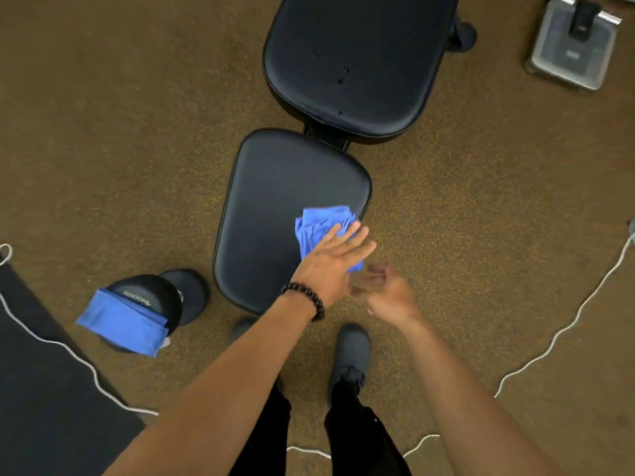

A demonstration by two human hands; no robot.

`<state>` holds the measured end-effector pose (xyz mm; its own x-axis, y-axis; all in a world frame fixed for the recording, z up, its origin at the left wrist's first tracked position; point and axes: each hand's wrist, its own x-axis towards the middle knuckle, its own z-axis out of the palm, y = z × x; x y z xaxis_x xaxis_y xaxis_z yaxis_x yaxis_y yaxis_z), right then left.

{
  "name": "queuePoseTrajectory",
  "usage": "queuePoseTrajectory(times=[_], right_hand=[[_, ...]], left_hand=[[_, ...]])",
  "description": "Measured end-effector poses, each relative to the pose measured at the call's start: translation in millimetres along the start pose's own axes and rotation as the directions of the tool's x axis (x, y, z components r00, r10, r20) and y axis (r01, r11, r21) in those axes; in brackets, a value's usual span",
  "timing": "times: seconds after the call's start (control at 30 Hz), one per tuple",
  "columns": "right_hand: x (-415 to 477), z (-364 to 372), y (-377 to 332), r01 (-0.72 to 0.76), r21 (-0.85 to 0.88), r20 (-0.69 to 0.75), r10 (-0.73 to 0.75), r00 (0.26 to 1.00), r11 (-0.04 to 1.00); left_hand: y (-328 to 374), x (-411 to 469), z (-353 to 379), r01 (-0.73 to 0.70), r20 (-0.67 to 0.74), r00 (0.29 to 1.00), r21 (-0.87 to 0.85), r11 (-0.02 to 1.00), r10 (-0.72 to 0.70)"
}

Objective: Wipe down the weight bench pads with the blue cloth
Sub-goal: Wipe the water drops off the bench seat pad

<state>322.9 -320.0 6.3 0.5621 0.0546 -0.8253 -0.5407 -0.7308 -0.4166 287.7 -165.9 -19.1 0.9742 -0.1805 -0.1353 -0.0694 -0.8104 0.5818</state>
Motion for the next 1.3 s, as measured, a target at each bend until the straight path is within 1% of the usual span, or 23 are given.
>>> queuePoseTrajectory(times=[0.07, 0.1, 0.13, 0.23, 0.33, 0.43, 0.53, 0.6, 0.73, 0.8, 0.87, 0.93, 1.03, 1.1, 1.13, 1.17, 1.2, 1.23, 1.3], right_hand=[[-2, -8, 16, -0.057, 0.028, 0.006, 0.057, 0.998, 0.998], [-3, -11, 21, -0.077, 0.041, 0.008, 0.077, 0.997, 0.996], [-4, -12, 25, -0.095, 0.049, 0.009, 0.095, 0.995, 0.994], [-8, -11, 31, -0.119, 0.064, 0.038, 0.116, 0.993, 0.991], [-12, -7, 34, -0.095, 0.045, 0.064, 0.092, 0.994, 0.994], [-11, 0, 34, -0.094, 0.072, 0.072, 0.089, 0.993, 0.993], [-10, 5, 31, -0.096, 0.115, 0.061, 0.089, 0.994, 0.989], [-9, 6, 28, -0.093, 0.156, 0.056, 0.085, 0.995, 0.983], [-4, 1, 24, -0.067, 0.227, 0.046, 0.058, 0.997, 0.972], [0, -4, 21, -0.048, 0.24, 0.03, 0.043, 0.999, 0.97], [5, -10, 16, -0.038, 0.256, 0.015, 0.035, 0.999, 0.966], [10, -15, 10, -0.023, 0.262, 0.011, 0.021, 1.0, 0.965], [16, -19, 0, 0.006, 0.257, 0.005, -0.007, 1.0, 0.966], [18, -18, -7, 0.015, 0.253, 0.008, -0.017, 1.0, 0.967], [20, -18, -10, 0.018, 0.248, 0.008, -0.021, 1.0, 0.969], [21, -17, -13, 0.023, 0.242, 0.005, -0.025, 1.0, 0.97], [21, -16, -16, 0.028, 0.24, 0.002, -0.03, 1.0, 0.97], [21, -14, -20, 0.032, 0.244, -0.001, -0.033, 0.999, 0.969], [22, -10, -27, 0.035, 0.259, -0.014, -0.033, 0.999, 0.965]], left_hand=[[2, -43, 12, -0.007, 0.009, 1.0, 0.122, 0.993, 0.006], [3, -64, 17, 0.012, 0.005, 1.0, 0.163, 0.987, -0.013], [4, -86, 21, 0.039, -0.001, 0.999, 0.169, 0.985, -0.04], [4, -139, 26, 0.137, -0.055, 0.99, 0.118, 0.984, -0.132], [-5, -152, 27, 0.198, -0.084, 0.979, 0.173, 0.965, -0.186], [-7, -121, 25, 0.172, -0.094, 0.983, 0.184, 0.968, -0.157], [-4, -60, 16, 0.12, -0.084, 0.991, 0.243, 0.963, -0.103], [-1, -7, 6, 0.128, -0.07, 0.991, 0.267, 0.955, -0.113], [-3, 93, -20, 0.122, 0.024, 0.99, 0.331, 0.936, -0.137], [-13, 127, -35, 0.164, 0.034, 0.983, 0.304, 0.938, -0.182], [-25, 148, -53, 0.264, -0.007, 0.962, 0.266, 0.927, -0.272], [-42, 154, -68, 0.382, -0.103, 0.924, 0.247, 0.89, -0.368], [-72, 142, -85, 0.494, -0.237, 0.865, 0.242, 0.835, -0.443], [-94, 128, -95, 0.565, -0.315, 0.812, 0.21, 0.798, -0.492], [-104, 122, -101, 0.612, -0.331, 0.776, 0.185, 0.769, -0.538], [-114, 116, -108, 0.665, -0.331, 0.729, 0.134, 0.735, -0.599], [-122, 108, -115, 0.721, -0.317, 0.666, 0.045, 0.691, -0.675], [-129, 99, -121, 0.772, -0.294, 0.588, -0.075, 0.631, -0.754], [-139, 71, -125, 0.836, -0.182, 0.415, -0.311, 0.452, -0.891]])
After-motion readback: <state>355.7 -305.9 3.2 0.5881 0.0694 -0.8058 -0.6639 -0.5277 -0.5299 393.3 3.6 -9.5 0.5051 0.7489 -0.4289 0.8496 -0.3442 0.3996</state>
